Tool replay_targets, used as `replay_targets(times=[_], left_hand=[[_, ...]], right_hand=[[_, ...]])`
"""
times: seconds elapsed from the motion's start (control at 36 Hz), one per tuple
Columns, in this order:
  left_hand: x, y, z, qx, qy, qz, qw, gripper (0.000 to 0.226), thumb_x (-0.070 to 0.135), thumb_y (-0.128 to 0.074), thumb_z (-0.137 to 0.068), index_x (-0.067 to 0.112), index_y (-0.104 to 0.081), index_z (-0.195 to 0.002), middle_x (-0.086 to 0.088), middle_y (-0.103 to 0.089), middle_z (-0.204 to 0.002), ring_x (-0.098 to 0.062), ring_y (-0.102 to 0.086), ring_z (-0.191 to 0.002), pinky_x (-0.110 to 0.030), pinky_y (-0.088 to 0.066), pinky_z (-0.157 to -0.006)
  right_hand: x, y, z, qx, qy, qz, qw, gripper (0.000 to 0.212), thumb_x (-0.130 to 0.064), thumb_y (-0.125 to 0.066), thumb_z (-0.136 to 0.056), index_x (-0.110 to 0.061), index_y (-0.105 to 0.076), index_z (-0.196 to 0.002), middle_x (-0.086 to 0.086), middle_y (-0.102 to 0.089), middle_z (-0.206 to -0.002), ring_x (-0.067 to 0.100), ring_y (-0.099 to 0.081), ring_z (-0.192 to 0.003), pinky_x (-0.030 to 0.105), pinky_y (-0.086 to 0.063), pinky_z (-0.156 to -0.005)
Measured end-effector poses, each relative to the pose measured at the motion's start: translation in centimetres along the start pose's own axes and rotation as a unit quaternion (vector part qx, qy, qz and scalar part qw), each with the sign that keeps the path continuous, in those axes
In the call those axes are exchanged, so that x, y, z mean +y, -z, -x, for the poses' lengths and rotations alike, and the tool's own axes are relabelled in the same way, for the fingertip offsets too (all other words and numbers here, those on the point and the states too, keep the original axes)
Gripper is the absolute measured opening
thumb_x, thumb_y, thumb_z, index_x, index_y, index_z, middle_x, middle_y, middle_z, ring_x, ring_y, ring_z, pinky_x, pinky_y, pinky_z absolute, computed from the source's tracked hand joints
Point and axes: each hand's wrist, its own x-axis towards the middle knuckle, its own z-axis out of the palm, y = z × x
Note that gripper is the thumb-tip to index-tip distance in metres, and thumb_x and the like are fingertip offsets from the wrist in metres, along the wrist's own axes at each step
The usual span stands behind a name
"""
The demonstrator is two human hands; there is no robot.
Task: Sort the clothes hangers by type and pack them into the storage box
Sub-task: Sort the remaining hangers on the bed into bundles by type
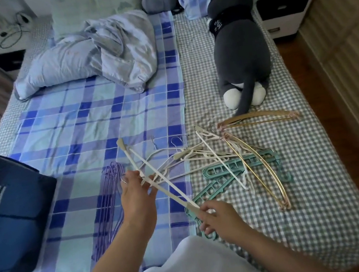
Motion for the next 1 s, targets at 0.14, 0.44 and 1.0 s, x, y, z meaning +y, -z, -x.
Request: replay_targets(times=[0.14,0.44,1.0], left_hand=[[-1.2,1.3,-0.7,-0.016,0.040,-0.055,0.998,0.020,0.023,-0.048,-0.107,0.009,-0.057,-0.117,0.004,-0.068,-0.107,-0.014,-0.067,-0.104,-0.019,-0.056,-0.080],[-2.7,3.0,-1.6,-0.014,0.028,-0.177,0.984,0.012,0.020,-0.053,-0.103,0.011,-0.058,-0.097,-0.018,-0.063,-0.102,-0.029,-0.065,-0.095,-0.044,-0.055,-0.089],[-4.1,2.1,-1.4,-0.053,0.033,-0.201,0.978,0.032,0.034,-0.041,-0.105,0.012,-0.058,-0.087,-0.012,-0.071,-0.096,-0.033,-0.066,-0.105,-0.053,-0.043,-0.103]], right_hand=[[2.0,1.2,-1.3,-0.072,0.013,0.174,0.982,0.022,-0.041,-0.062,-0.093,-0.020,-0.068,-0.092,-0.001,-0.070,-0.096,0.010,-0.065,-0.080,0.025,-0.049,-0.065],[12.8,18.9,-8.8,0.104,-0.185,0.476,0.853,0.035,-0.017,-0.048,-0.096,-0.015,-0.064,-0.127,0.009,-0.044,-0.147,0.029,-0.056,-0.116,0.034,-0.051,-0.089],[13.7,20.0,-8.5,0.246,-0.330,0.436,0.801,0.044,-0.029,-0.041,-0.098,-0.006,-0.059,-0.131,0.015,-0.040,-0.151,0.036,-0.035,-0.139,0.052,-0.035,-0.112]])
